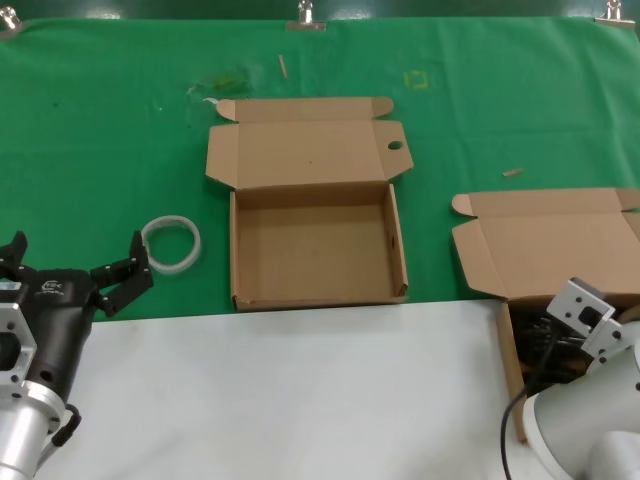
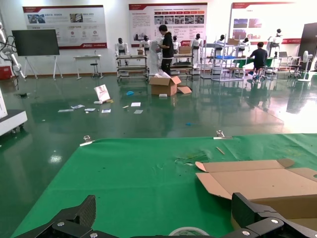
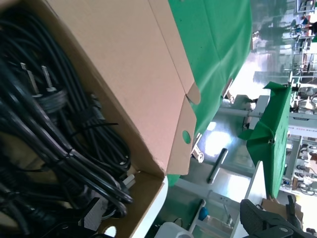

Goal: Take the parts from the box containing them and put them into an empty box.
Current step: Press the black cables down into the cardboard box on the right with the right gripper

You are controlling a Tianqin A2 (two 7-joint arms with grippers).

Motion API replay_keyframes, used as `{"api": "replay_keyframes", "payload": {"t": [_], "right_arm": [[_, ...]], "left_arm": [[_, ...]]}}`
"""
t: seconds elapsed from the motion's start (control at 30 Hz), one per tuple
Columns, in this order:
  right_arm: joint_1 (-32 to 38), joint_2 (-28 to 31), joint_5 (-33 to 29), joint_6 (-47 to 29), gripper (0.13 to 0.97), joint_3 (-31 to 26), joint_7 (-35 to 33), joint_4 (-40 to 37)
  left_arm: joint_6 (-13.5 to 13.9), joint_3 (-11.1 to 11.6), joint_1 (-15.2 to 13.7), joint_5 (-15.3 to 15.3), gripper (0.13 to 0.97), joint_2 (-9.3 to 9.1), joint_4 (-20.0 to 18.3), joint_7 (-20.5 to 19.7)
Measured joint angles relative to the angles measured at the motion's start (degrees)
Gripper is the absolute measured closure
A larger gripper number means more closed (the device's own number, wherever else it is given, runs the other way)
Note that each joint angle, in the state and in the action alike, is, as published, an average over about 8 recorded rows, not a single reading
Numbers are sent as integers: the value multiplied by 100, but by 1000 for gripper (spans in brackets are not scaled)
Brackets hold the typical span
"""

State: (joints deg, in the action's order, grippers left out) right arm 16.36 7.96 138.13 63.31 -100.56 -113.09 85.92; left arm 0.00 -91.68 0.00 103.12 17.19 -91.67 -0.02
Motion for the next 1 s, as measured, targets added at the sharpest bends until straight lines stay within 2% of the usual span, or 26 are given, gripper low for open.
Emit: {"api": "replay_keyframes", "payload": {"t": [0.3, 1.0], "right_arm": [[-103, 0, 81, -1, 129, -165, 210, -6], [243, 0, 288, -375, 140, -502, 766, -967]], "left_arm": [[0, 0, 0, 0, 132, 0, 0, 0], [0, 0, 0, 0, 132, 0, 0, 0]]}}
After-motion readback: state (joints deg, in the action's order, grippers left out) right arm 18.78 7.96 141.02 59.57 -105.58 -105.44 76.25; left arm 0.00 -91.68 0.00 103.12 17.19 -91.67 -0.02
